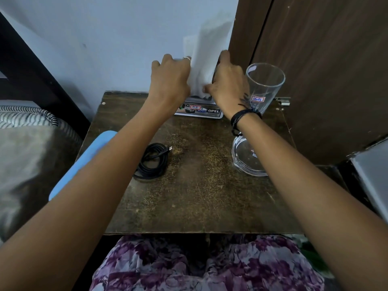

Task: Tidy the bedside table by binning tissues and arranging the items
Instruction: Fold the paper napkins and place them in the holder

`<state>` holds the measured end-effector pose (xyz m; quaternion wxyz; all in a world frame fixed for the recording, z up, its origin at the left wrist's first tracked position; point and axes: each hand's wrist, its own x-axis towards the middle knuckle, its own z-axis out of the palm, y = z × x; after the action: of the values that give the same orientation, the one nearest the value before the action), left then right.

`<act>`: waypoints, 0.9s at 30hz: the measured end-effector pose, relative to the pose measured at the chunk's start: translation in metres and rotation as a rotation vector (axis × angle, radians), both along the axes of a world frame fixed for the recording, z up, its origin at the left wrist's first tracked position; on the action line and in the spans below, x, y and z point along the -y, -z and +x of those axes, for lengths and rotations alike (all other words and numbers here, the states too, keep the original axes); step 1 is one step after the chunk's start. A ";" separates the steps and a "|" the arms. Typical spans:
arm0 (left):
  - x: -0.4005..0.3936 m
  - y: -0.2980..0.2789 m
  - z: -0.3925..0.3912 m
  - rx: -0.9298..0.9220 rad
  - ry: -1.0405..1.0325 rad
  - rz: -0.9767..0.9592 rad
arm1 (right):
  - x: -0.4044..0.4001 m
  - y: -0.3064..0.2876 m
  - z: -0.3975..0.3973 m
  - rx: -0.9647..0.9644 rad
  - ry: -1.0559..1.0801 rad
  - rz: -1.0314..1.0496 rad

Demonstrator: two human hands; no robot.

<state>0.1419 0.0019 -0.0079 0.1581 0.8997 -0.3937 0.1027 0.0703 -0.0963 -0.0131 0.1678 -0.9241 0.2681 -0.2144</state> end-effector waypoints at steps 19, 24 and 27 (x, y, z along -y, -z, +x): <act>0.001 -0.010 0.026 -0.409 0.095 -0.001 | 0.007 -0.014 0.003 0.076 -0.122 0.240; -0.006 -0.003 0.014 -0.312 0.027 -0.210 | 0.003 -0.003 -0.001 0.065 -0.064 0.124; -0.002 0.002 0.006 -0.258 0.013 -0.144 | -0.001 0.005 0.001 -0.033 -0.035 0.005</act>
<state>0.1479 0.0035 -0.0099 0.2720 0.8893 -0.3675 0.0132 0.0712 -0.0955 -0.0186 0.1695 -0.9317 0.2550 -0.1955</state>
